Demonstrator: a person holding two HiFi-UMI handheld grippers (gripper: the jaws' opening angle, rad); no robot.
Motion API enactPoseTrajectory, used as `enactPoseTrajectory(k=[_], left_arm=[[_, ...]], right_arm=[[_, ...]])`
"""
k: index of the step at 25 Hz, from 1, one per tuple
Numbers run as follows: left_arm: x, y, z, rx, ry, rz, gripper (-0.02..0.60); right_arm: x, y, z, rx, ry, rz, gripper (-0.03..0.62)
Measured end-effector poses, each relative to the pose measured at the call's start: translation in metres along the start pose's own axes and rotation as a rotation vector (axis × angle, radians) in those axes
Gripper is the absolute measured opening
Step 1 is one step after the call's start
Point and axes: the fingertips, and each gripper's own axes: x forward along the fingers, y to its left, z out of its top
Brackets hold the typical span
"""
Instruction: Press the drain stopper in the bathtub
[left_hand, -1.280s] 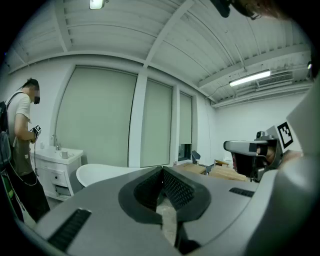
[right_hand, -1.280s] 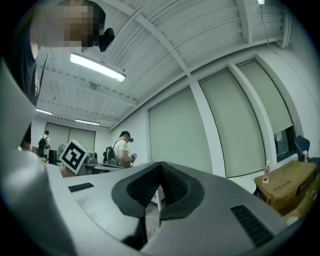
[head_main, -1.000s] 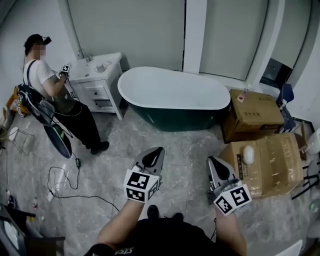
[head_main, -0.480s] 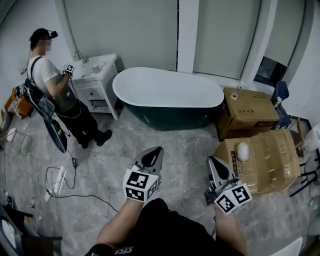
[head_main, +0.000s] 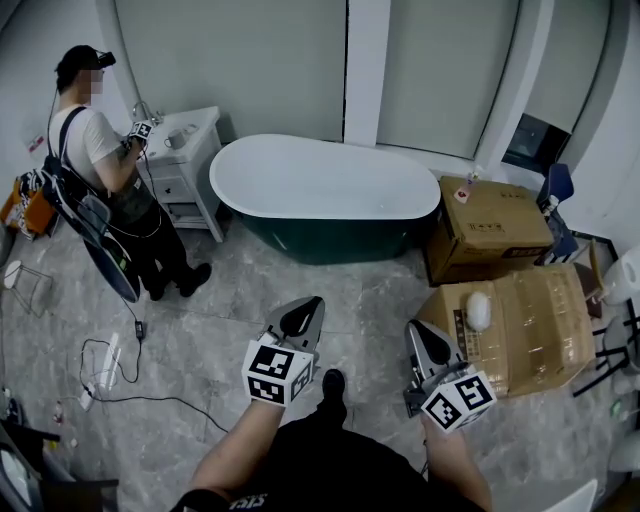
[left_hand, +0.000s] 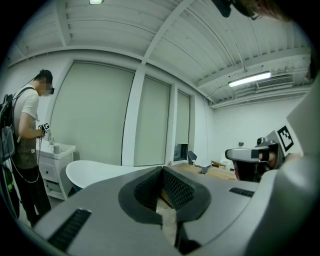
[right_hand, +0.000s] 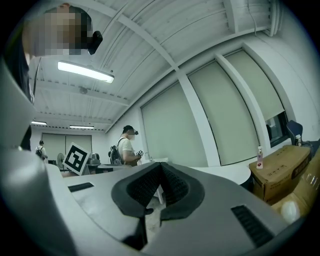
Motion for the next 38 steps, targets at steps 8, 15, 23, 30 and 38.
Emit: enactPoseTrajectory(k=[8,15,23,30,38], left_arm=[[0.106,0.037,0.008,-0.039,0.014,-0.030,0.014],[0.188,0.073,0.016,-0.080,0.008,-0.040,0.014],[0.257,0.110,0.021,-0.069,0.032,-0.063,0.014],[0.306,0.113,0.026,-0.057,0.072,-0.071,0.014],[0.395,0.120,0.027,-0.071,0.098,0.003,0.014]], right_arm=[[0.065,-0.080,0.002,0.022,0.072,-0.031,0.014],[0.124,-0.137,0.012,0.003,0.127,-0.035,0.014],[0.185,-0.183,0.013,0.011,0.144,-0.042,0.014],[0.214,-0.229,0.016,0.056,0.150,-0.040,0.014],[0.261,-0.325,0.018,0.091,0.168,0.027,0.014]])
